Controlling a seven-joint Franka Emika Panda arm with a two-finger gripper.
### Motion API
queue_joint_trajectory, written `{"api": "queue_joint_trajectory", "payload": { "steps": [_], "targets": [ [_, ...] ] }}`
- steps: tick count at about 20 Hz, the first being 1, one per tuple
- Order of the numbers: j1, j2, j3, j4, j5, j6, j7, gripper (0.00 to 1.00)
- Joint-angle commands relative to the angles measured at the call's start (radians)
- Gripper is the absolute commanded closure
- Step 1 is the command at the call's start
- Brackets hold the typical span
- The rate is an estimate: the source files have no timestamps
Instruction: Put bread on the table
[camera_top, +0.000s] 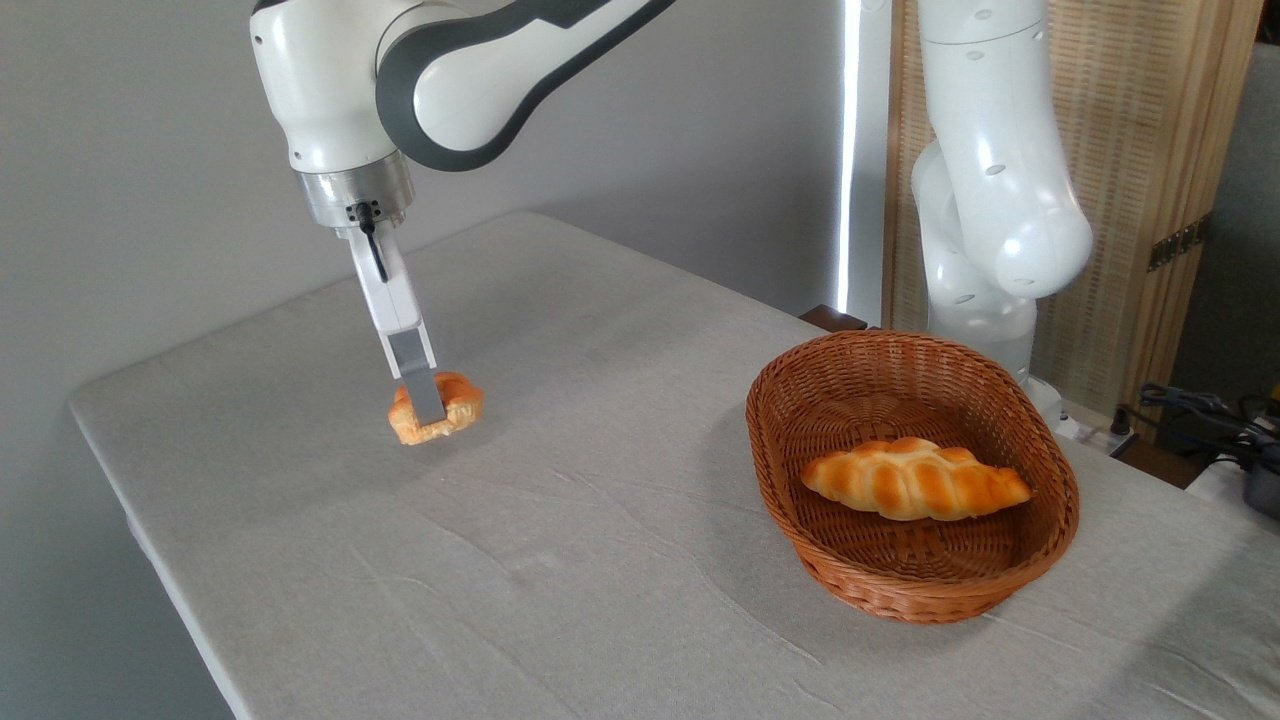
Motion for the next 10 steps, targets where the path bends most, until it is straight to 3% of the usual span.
{"api": "queue_joint_trajectory", "payload": {
  "steps": [1, 7, 10],
  "targets": [
    [-0.003, 0.005, 0.003, 0.013, 0.001, -0.001, 0.003, 0.00],
    [-0.014, 0.003, 0.004, 0.013, 0.024, -0.001, -0.010, 0.00],
    [0.014, -0.062, 0.016, 0.016, 0.023, -0.002, -0.040, 0.00]
  ]
}}
